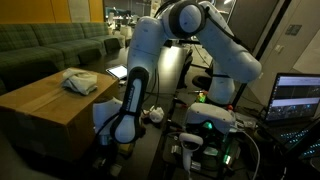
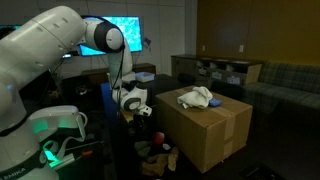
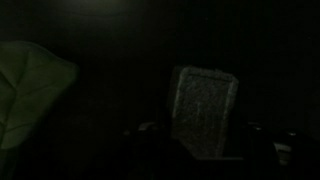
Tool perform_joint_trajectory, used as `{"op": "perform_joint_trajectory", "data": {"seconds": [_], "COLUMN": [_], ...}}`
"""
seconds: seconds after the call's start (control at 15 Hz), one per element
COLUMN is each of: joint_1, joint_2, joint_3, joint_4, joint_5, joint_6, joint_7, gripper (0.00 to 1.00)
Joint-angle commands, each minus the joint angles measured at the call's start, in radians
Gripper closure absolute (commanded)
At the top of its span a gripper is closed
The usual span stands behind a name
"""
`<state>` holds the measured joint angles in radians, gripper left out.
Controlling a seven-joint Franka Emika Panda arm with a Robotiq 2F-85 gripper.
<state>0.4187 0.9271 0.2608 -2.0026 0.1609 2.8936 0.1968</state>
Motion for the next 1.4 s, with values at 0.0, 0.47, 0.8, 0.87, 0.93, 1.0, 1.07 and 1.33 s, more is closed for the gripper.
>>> {"op": "perform_joint_trajectory", "data": {"seconds": [0.0, 0.47, 0.8, 0.87, 0.93, 1.0, 1.07, 1.33], "joint_1": [0.025, 0.045, 0.056, 0.053, 0.062, 0.065, 0.07, 0.052], "joint_2": [-0.108, -0.339, -0.515, -0.544, -0.566, -0.588, -0.604, -0.645], "joint_3": [-0.023, -0.04, -0.033, -0.028, -0.033, -0.031, -0.032, -0.028], "joint_4": [-0.061, -0.197, -0.278, -0.28, -0.277, -0.27, -0.261, -0.215], "joint_5": [-0.017, -0.024, -0.045, -0.05, -0.063, -0.072, -0.086, -0.122], "joint_6": [-0.027, -0.069, -0.112, -0.134, -0.151, -0.173, -0.191, -0.244], "joint_7": [0.025, 0.056, 0.084, 0.087, 0.107, 0.122, 0.14, 0.18], "gripper": [0.65, 0.65, 0.65, 0.65, 0.65, 0.65, 0.65, 0.65]}}
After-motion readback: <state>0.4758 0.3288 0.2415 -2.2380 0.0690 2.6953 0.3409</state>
